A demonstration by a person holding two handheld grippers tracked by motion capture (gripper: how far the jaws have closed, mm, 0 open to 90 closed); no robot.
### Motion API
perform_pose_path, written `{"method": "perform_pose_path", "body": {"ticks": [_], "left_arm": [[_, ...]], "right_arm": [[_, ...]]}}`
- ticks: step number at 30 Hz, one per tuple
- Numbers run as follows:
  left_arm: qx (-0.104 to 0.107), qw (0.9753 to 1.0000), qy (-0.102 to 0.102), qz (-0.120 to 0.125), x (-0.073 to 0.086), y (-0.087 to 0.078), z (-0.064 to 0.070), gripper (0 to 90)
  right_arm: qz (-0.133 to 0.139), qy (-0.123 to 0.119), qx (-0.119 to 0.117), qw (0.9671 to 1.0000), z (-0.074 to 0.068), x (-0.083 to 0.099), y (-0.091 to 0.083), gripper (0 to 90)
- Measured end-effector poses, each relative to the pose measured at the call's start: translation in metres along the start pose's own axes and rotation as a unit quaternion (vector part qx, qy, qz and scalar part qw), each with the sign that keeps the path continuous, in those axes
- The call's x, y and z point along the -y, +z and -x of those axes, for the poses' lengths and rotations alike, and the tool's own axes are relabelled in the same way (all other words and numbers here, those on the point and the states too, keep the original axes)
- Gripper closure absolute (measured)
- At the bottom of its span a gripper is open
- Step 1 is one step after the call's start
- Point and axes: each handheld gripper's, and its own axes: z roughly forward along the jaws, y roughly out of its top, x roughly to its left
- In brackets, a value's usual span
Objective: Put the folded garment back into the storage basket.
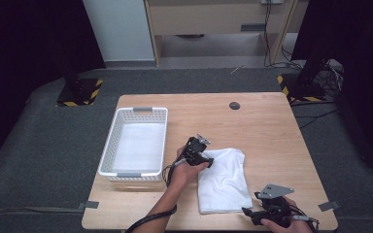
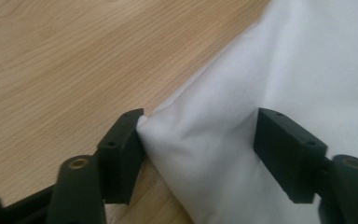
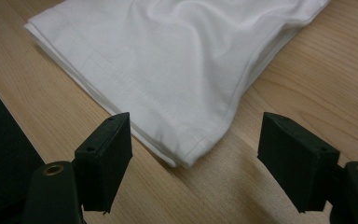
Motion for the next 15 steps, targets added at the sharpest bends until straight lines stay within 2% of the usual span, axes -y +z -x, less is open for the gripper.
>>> {"method": "perform_pose_path", "body": {"ticks": [4,10,15], "left_arm": [[0.005,1.0000,-0.001,0.003,0.001,-0.001,0.003,46.7],[0.014,0.9999,0.002,0.001,0.001,-0.003,0.007,61.7],[0.011,0.9999,0.007,0.003,0.001,-0.003,0.010,67.2]], "right_arm": [[-0.005,-0.001,0.001,1.0000,0.001,0.001,0.002,27.4],[-0.013,-0.015,-0.001,0.9998,-0.004,0.002,0.011,29.5],[-0.012,-0.031,0.005,0.9994,-0.007,0.003,0.015,32.1]]}}
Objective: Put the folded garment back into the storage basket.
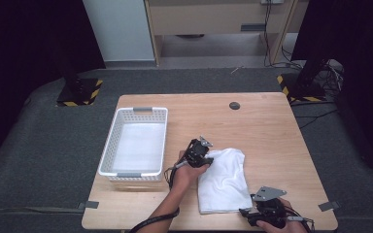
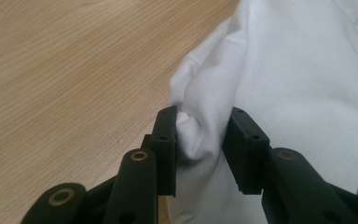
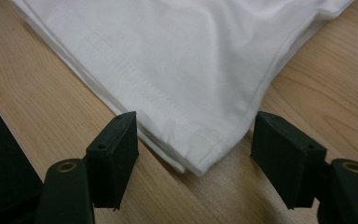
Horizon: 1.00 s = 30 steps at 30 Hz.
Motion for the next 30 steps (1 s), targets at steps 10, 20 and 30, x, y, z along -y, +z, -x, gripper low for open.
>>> {"method": "perform_pose_path", "body": {"ticks": [10,20,30], "left_arm": [[-0.004,1.0000,0.002,0.001,0.0001,-0.0001,0.0018,68.6],[-0.006,1.0000,0.002,0.003,0.0009,-0.0003,0.0024,69.1],[-0.007,0.9999,0.003,0.008,0.0025,-0.0004,0.0029,69.4]], "right_arm": [[0.010,-0.021,-0.001,0.9997,-0.0047,-0.0017,0.0032,41.6],[0.027,-0.025,-0.005,0.9993,-0.0051,-0.0003,0.0030,64.0],[0.035,-0.025,-0.009,0.9990,-0.0055,-0.0029,0.0067,78.4]]}}
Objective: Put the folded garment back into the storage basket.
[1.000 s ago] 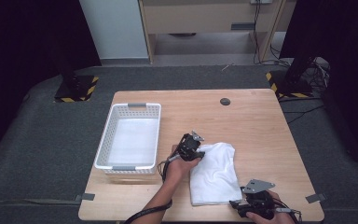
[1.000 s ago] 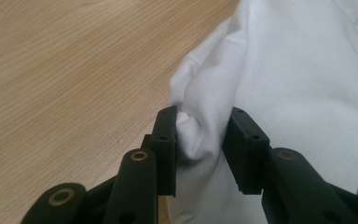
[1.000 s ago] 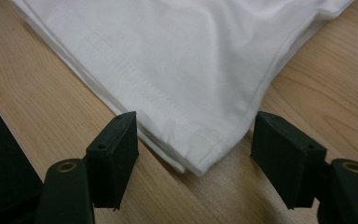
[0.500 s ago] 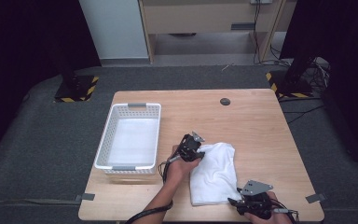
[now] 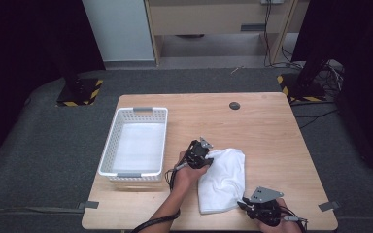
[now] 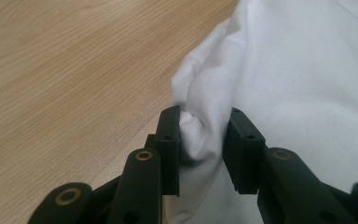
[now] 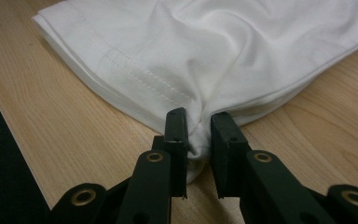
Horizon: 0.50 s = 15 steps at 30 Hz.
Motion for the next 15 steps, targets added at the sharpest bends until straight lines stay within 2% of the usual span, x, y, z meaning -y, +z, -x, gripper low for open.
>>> {"method": "perform_pose_path", "body": {"ticks": [7,15], "left_arm": [[-0.003,1.0000,0.001,0.003,0.0004,-0.0009,0.0017,72.4],[-0.005,0.9999,-0.001,0.010,0.0019,-0.0033,0.0004,76.5]], "right_arm": [[0.002,-0.008,0.004,1.0000,-0.0005,-0.0008,0.0007,80.1],[0.002,-0.004,-0.002,1.0000,0.0007,-0.0012,0.0001,80.6]]}}
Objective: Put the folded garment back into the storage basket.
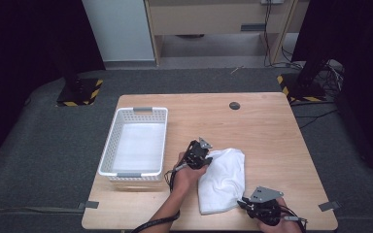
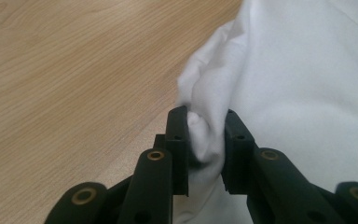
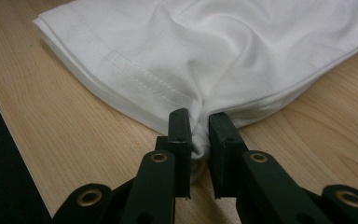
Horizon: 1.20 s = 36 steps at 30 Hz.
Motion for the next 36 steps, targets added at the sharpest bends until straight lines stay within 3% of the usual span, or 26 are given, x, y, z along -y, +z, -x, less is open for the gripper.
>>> {"method": "perform_pose_path", "body": {"ticks": [16,36], "left_arm": [[-0.003,0.9998,0.001,0.019,-0.006,-0.013,0.002,78.0],[-0.001,0.9992,0.008,0.040,-0.025,-0.031,0.007,78.8]], "right_arm": [[0.005,-0.010,-0.014,0.9998,-0.001,-0.011,-0.008,81.2],[0.016,-0.024,-0.014,0.9995,-0.001,-0.028,-0.023,81.5]]}}
